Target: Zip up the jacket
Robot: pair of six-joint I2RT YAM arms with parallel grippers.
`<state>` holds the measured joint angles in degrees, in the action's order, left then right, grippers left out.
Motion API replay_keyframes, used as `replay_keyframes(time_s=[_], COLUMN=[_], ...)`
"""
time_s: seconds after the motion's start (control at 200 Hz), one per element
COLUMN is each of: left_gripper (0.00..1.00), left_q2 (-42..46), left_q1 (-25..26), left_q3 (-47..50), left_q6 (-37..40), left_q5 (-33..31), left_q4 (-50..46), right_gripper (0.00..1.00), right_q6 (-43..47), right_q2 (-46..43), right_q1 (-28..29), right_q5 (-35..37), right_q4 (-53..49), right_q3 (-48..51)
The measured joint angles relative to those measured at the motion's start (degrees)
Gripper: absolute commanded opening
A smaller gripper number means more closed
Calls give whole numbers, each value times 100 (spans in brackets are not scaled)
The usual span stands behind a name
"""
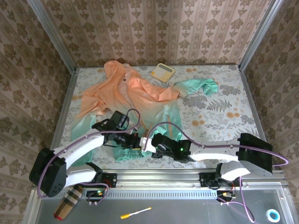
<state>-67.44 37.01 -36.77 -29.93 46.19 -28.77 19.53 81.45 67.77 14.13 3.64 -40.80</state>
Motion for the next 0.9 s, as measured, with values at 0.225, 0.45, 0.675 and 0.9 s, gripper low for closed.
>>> replay_keyframes(time_s=[0.225,0.45,0.675,0.9], left_gripper=[36,50,49,50], left_q2=[409,1128,1888,2306], left_q1=[-74,-103,251,815], left_q3=[76,323,1078,1825], left_q6=[52,-247,-916,-1565], left_q5=[-98,-503,-1062,-1641], left_q4=[-44,175,885,1687], right_gripper=[0,0,0,0], right_q6=[-63,-343,-680,-887], right_q2=[9,9,-11,-109], right_q1=[0,-20,-120,-190], right_q5=[-17,-264,-463,-625], right_q4=[-254,-468,-566,-675], right_q3=[-214,-256,-280,-310])
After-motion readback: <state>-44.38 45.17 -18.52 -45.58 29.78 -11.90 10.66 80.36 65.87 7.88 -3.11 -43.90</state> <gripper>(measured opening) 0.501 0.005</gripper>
